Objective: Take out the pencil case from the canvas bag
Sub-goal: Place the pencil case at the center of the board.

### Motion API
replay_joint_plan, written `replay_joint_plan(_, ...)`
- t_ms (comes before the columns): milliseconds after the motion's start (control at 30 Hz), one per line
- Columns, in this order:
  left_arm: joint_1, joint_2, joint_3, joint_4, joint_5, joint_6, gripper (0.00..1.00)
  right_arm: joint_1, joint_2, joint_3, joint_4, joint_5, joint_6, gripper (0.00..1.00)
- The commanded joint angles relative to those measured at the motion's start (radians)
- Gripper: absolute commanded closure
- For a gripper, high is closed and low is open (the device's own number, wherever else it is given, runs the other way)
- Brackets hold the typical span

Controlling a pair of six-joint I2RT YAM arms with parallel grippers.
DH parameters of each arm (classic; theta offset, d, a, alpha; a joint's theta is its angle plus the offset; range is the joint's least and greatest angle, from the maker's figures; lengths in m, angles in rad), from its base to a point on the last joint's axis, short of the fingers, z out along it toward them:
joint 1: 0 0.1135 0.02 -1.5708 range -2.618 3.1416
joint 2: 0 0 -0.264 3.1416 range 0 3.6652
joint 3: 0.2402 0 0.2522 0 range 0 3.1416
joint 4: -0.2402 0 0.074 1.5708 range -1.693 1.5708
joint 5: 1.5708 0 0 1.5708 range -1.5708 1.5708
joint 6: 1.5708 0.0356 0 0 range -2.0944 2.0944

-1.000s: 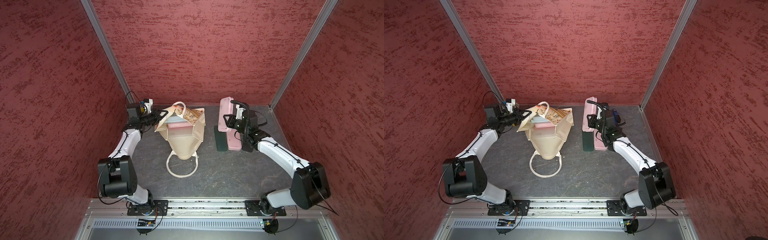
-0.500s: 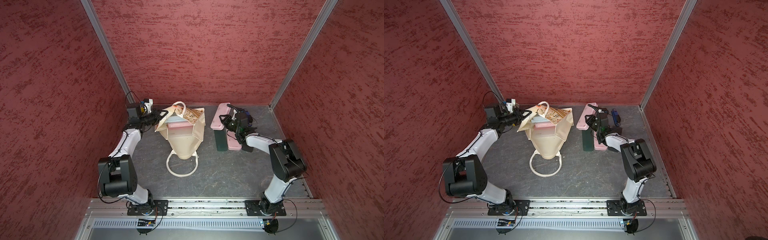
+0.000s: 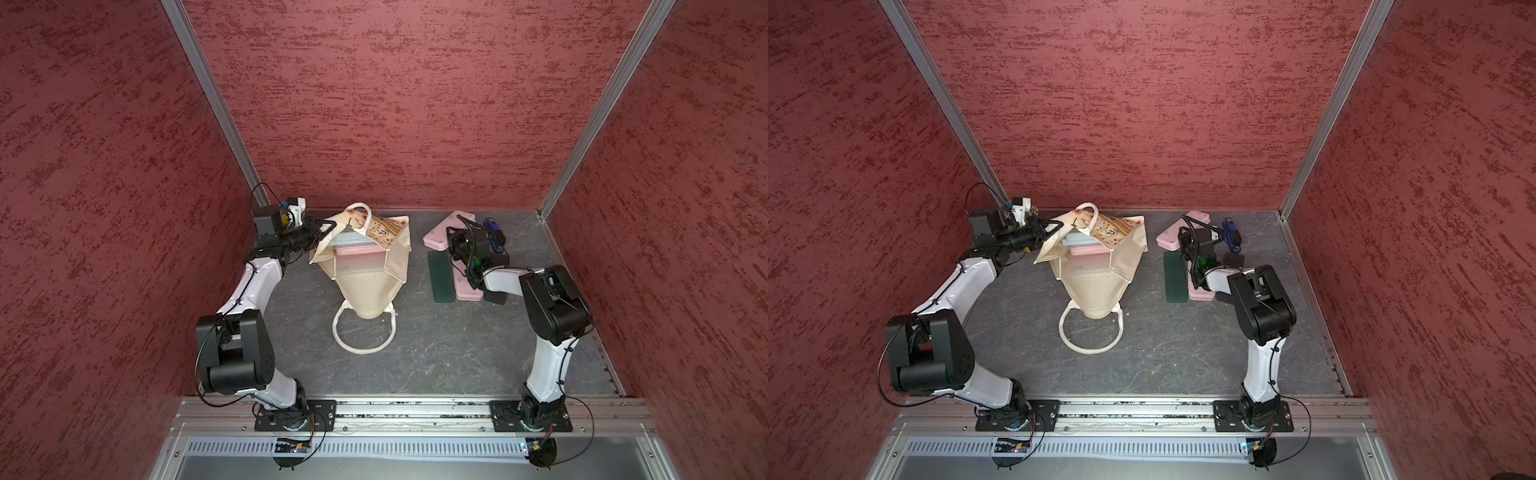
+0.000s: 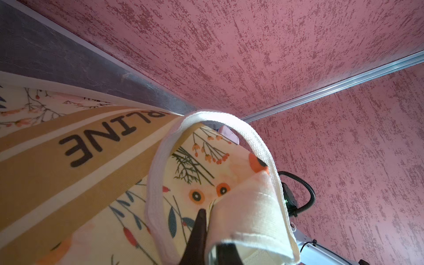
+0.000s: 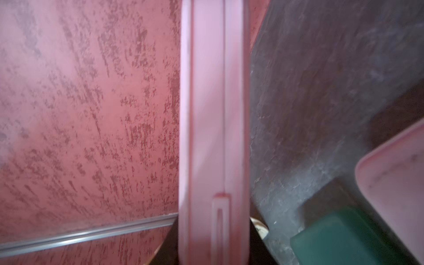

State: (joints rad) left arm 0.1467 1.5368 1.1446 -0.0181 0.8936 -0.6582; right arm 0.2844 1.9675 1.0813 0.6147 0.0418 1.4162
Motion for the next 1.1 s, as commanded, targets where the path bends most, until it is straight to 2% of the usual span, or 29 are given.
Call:
replay_joint_plan(0, 0.017, -0.007, -0.015, -0.009, -0.019, -0.011, 0.97, -0.015, 0.040, 0.121, -0.058, 0.072, 0.074, 1.00)
replay_joint_plan(433, 0.017, -0.013, -0.017, -0.008, -0.018, -0.017, 0.97, -0.039, 0.157, 0.313, -0.423, 0.167, 0.190, 1.00)
replay_joint_plan(867, 0.019, -0.015, -0.017, -0.006, -0.019, -0.017, 0.97, -0.059, 0.259, 0.461, -0.551, 0.168, 0.173, 0.96)
replay_joint_plan(1000, 0.019, -0.016, -0.017, -0.007, -0.019, -0.019, 0.97, -0.065, 0.275, 0.466, -0.573, 0.167, 0.193, 0.92)
replay_joint_plan(1067, 0.018, -0.016, -0.016, -0.008, -0.019, -0.018, 0.97, -0.064, 0.274, 0.459, -0.573, 0.167, 0.196, 0.87)
